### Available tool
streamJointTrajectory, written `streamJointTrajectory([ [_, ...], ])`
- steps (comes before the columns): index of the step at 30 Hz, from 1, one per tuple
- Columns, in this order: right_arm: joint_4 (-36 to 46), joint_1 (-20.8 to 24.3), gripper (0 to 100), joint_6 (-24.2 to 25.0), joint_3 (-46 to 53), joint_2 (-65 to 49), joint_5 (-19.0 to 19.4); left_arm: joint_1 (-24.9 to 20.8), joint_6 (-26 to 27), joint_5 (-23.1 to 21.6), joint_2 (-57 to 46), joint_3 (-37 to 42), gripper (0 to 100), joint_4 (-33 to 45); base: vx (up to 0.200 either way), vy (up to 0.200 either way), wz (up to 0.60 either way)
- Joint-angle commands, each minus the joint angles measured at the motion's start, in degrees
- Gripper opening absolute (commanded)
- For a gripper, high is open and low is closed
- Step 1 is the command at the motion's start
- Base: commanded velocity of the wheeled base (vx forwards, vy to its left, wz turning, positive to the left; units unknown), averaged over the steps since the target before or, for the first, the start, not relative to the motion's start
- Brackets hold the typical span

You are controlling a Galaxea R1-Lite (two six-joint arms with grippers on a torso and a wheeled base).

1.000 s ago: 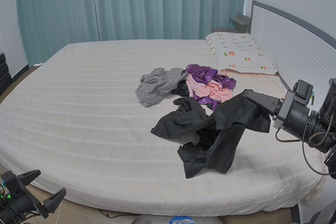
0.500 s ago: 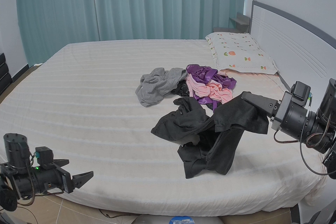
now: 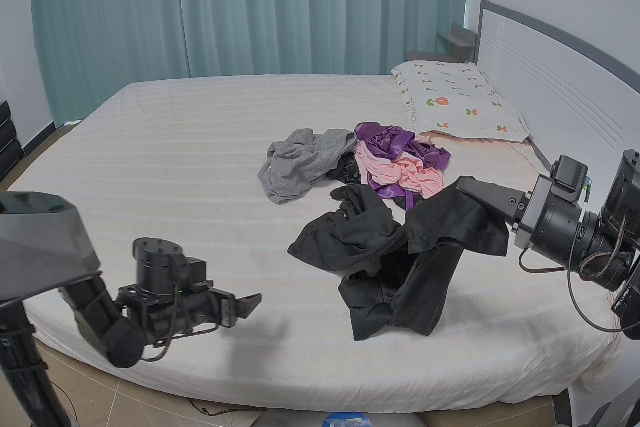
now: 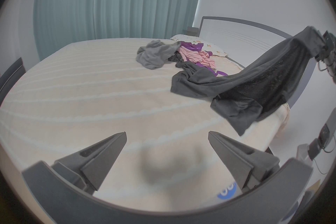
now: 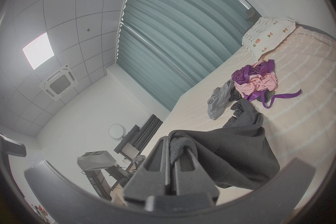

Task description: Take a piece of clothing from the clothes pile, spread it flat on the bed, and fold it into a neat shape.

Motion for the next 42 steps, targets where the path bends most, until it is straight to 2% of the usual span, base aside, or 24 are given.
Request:
streamJointTrajectory([
  [1,0.13,0.06,0,0.07,-2.49,0.35,0.10,-7.88,-1.11,4.20,16.41,-12.75,100,-3.39,0.000,0.000,0.00],
  [9,0.74,1.82,0,-0.45,-7.85,0.52,-0.69,-8.59,-0.94,4.20,18.00,-23.65,100,4.96,0.000,0.000,0.00],
  [14,0.74,3.22,0,-0.54,-9.79,0.35,-0.60,-8.76,-0.94,4.73,20.72,-29.01,100,5.58,0.000,0.000,0.00],
  [23,0.65,4.89,0,-0.72,-10.58,0.35,-0.52,-8.85,-0.85,9.65,28.45,-46.24,100,13.14,0.000,0.000,0.00],
  [32,0.74,4.45,0,-0.54,-11.02,0.08,-0.60,-9.38,-0.94,9.92,31.62,-53.97,100,19.20,0.000,0.000,0.00],
  [33,0.74,4.37,0,-0.54,-11.02,0.17,-0.60,-9.38,-1.03,9.92,31.71,-54.50,0,19.55,0.000,0.000,0.00],
  [37,0.65,3.58,0,-0.54,-10.84,0.43,-0.52,-9.29,-1.99,10.27,32.15,-55.47,0,19.20,0.000,0.000,0.00],
  [42,0.65,2.70,0,-0.54,-10.31,0.61,-0.25,-9.29,-7.27,11.50,31.44,-55.20,0,19.20,0.000,0.000,0.00],
])
